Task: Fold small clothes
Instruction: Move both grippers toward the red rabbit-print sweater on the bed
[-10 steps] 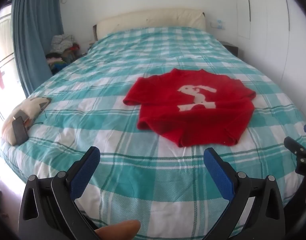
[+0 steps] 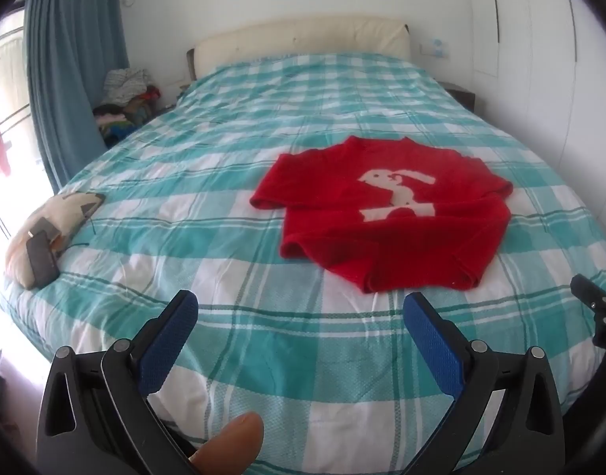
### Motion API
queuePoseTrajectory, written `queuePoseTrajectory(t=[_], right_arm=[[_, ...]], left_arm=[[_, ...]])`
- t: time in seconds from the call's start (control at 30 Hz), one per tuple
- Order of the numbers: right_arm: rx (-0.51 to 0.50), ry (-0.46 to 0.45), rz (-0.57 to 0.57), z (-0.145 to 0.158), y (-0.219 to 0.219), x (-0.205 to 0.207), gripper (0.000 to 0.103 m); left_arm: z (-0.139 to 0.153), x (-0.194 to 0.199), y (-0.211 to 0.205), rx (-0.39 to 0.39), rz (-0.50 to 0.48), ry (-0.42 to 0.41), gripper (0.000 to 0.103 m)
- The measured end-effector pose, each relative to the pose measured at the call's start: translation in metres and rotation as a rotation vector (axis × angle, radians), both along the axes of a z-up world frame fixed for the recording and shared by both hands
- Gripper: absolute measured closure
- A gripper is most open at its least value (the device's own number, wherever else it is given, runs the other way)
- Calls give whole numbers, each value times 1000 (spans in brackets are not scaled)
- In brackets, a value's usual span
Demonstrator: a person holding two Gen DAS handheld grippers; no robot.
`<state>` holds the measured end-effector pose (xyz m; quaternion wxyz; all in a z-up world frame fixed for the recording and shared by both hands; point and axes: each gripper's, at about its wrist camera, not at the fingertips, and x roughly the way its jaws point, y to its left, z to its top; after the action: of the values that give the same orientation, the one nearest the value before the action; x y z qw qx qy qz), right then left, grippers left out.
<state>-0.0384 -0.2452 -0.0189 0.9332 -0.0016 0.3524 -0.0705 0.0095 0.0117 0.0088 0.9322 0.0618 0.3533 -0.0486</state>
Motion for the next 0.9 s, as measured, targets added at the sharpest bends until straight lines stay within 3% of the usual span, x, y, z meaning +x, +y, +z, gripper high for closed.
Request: queuePoseTrajectory(t=[0.13,0.23,0.47,0.9], right_arm=[[5,1,3,0,0,0,0],[1,-2,1,1,-2,0,0],[6,1,-6,1,-1,0,0],[14,6,-9,-1,-1,0,0]], left_arm=[[-2,11,9,-20,5,86,0],[-7,3,-1,1,20,74,0],[-13,3,6,-29,47,97,0],[-17,3,1,-32,-13,122,0]])
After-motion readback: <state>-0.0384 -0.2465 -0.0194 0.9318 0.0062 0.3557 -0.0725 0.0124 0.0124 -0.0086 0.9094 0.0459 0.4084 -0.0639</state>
